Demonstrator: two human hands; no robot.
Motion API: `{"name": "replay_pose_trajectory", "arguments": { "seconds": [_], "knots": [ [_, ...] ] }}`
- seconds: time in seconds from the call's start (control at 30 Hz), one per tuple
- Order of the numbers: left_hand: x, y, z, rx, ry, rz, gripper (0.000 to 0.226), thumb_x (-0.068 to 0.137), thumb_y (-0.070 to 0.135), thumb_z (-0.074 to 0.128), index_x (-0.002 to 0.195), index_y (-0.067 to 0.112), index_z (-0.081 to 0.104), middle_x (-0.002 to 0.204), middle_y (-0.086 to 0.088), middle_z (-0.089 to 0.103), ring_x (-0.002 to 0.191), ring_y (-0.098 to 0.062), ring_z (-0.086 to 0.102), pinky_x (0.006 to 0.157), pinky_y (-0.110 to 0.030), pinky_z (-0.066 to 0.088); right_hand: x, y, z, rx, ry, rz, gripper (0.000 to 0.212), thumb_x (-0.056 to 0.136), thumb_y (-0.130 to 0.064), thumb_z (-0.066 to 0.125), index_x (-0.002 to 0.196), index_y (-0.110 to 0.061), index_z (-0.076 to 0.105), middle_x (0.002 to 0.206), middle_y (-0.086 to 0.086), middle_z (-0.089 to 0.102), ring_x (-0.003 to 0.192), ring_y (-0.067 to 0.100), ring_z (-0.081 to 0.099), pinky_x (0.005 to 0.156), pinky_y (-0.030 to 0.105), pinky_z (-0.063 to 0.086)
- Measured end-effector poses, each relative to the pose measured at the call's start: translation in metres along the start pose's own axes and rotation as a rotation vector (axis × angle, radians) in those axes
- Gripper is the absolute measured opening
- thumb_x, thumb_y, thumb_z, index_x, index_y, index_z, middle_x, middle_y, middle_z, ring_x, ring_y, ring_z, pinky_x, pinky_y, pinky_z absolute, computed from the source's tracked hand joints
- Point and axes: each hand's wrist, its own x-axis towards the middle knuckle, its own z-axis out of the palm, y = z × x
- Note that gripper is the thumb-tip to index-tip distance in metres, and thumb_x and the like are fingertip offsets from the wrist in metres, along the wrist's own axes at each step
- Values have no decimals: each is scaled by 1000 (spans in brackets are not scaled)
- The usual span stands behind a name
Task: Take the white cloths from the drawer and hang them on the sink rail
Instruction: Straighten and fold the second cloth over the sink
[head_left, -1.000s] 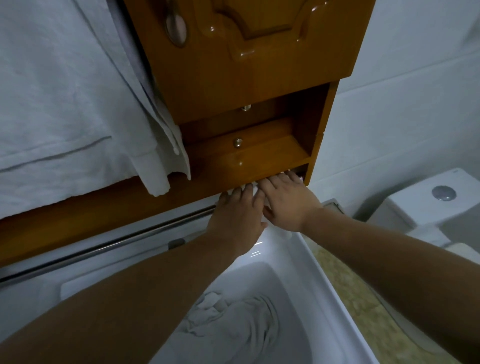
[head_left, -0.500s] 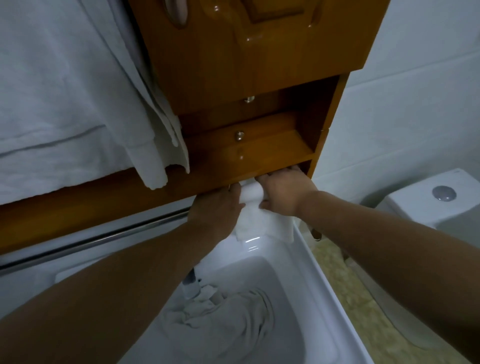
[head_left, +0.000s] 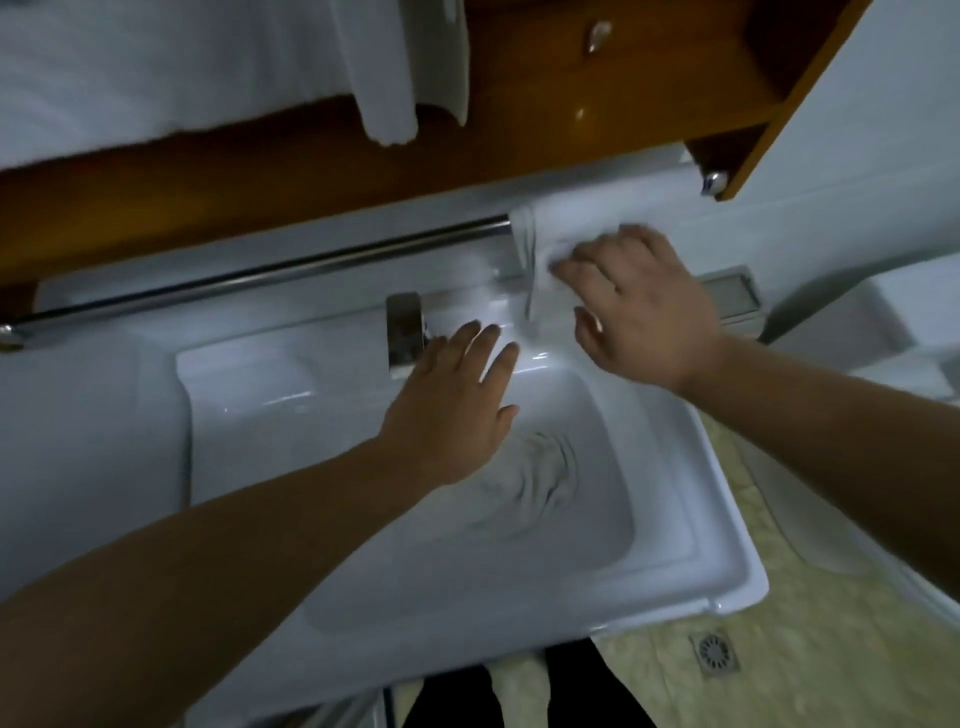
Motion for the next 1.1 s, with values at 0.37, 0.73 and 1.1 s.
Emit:
{"name": "replay_pose_trajectory", "arguments": {
  "seconds": [0.37,0.73,1.1],
  "knots": [
    [-82,-16,97,-82,17,57,36,88,21,53,119,9,65,130,-13,62,123,-32,55,99,-47,43,-43,-110,131,411,-694,345,27,97,-24,51,116,-16,67,117,7,64,102,31,64,80,35,51],
    [-73,-75,207,-99,-354,-505,67,91,48,48,146,14,32,151,-11,33,141,-31,27,110,-44,31,-20,-172,242,505,-769,510,44,94,-15,58,138,-12,52,137,12,56,125,31,53,102,43,46],
    [-60,-67,224,-315,-373,-553,58,94,51,48,139,15,40,138,-10,47,126,-31,43,98,-43,40,-40,-184,231,656,-659,563,15,92,-19,61,102,-8,64,114,11,61,99,30,58,75,26,37]
  ]
}}
